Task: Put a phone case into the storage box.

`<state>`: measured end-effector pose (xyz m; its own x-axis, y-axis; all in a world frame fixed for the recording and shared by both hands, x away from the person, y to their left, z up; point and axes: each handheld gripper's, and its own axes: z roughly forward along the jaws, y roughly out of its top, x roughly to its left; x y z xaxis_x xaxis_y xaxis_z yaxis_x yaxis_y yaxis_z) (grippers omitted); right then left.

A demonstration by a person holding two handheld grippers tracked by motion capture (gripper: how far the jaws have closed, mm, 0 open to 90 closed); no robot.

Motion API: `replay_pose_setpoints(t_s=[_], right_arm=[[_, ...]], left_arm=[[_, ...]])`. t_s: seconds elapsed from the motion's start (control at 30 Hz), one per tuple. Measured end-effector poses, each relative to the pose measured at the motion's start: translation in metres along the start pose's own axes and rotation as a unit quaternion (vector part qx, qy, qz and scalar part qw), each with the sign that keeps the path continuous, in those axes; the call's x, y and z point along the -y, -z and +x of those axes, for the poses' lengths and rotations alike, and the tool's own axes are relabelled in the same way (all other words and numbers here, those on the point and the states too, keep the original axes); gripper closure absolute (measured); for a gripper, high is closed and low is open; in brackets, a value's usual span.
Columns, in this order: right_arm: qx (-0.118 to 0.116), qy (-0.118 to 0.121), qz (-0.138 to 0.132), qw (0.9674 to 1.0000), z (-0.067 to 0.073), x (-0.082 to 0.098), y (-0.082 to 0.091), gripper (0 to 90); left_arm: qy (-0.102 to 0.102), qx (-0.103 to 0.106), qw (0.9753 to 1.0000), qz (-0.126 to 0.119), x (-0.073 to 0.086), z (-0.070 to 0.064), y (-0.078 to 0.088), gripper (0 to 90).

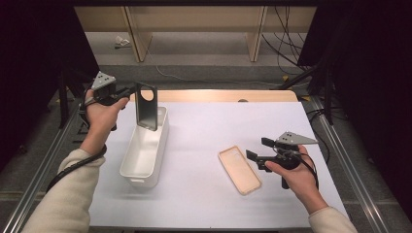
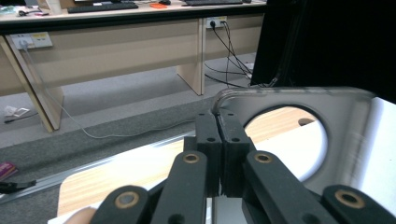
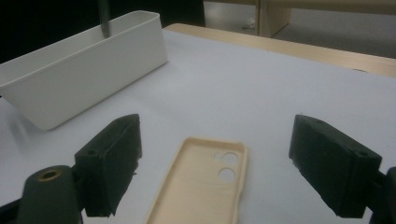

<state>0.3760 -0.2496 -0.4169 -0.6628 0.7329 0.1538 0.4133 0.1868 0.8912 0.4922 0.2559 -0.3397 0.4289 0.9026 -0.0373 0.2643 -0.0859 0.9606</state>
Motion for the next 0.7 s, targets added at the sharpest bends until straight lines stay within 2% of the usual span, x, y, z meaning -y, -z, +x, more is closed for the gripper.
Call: replay_pose_setpoints(t_s=[0.27,0.7], right_arm=[[-0.001,-0.001,0.000,1.0000,0.000,0.000,0.000,17.8],[-0.001,-0.002,0.000,1.0000,-0.001,0.000,0.000,17.8]], left_arm=[[0.008,-0.012,0.9999,0.006,0.004,0.001,-0.005,88.6],[0.016,-0.054,0.9983,0.016,0.002,-0.004,-0.014,88.8]])
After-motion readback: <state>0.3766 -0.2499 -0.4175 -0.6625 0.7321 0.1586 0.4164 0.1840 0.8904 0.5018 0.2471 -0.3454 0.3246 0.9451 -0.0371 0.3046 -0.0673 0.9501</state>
